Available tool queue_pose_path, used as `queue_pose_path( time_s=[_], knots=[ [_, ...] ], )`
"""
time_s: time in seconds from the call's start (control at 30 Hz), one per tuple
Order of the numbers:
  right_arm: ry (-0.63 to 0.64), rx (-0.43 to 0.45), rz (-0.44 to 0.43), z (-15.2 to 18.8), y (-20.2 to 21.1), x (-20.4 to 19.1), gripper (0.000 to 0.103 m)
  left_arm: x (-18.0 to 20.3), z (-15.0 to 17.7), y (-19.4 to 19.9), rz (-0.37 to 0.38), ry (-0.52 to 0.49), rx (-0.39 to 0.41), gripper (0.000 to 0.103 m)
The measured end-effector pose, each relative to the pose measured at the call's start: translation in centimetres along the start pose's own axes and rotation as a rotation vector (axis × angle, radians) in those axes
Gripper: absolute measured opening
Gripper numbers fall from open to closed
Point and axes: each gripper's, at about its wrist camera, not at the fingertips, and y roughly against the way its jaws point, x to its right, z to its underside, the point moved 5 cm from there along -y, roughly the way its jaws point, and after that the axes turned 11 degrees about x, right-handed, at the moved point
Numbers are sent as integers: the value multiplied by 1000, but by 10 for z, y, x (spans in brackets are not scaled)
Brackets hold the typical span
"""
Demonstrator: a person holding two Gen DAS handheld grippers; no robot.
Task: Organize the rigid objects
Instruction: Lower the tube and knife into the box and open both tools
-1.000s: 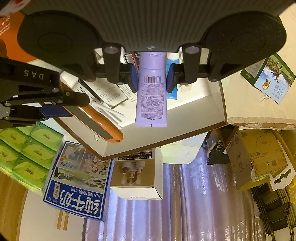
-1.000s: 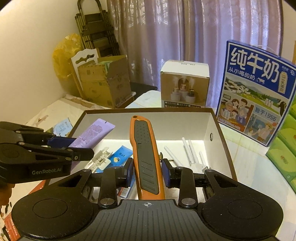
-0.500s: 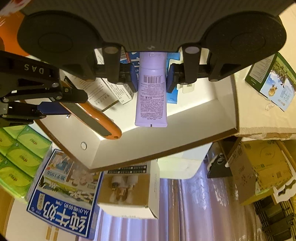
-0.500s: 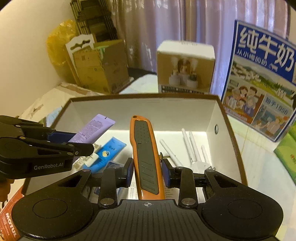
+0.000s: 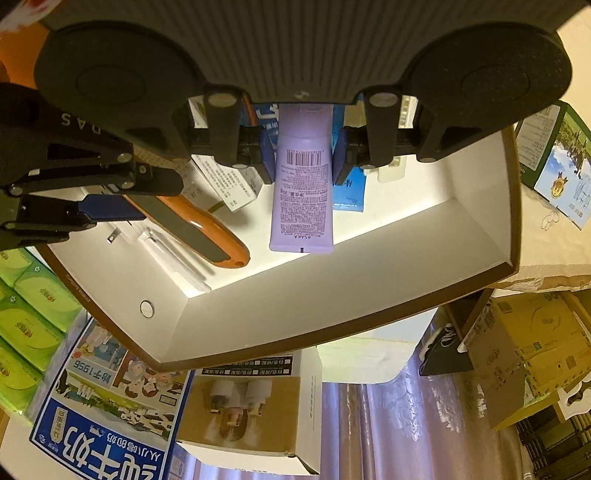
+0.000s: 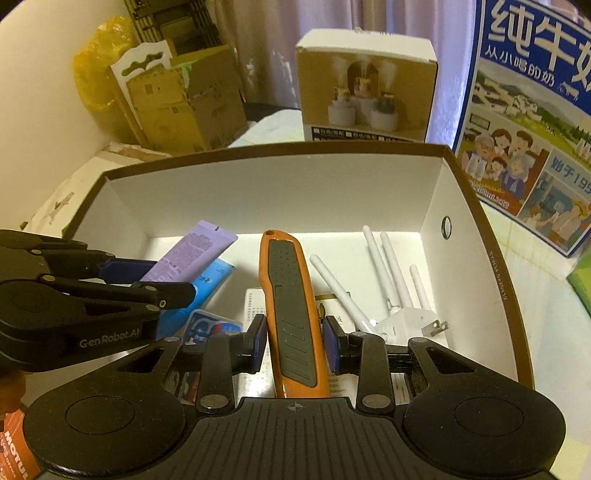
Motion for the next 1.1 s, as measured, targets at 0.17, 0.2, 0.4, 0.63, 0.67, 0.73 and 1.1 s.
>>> queue_pose_path(
  time_s=[0.17,0.2,0.4,0.63,0.67,0.73,1.1],
  knots=[
    [-15,-5,5,-2,-8,4,29,-2,-6,-9,5,5,7,28],
    [-15,-5,5,-3,-9,4,29,-4,-7,-9,0,14,16,28],
    [-11,-4,7,-3,-9,2,29,-10,-12,-10,-7,16,20,34],
    [-12,-8,9,-3,-11,1,29,-14,-7,-9,-11,16,8,36],
    [-12,-7,9,-3,-11,2,29,-15,-7,-8,-12,16,7,36],
    [-8,-3,7,-4,-12,1,29,-15,-6,-7,-12,16,8,36],
    [-9,101,14,-15,4,-1,30,-16,-6,5,0,11,23,42]
  ],
)
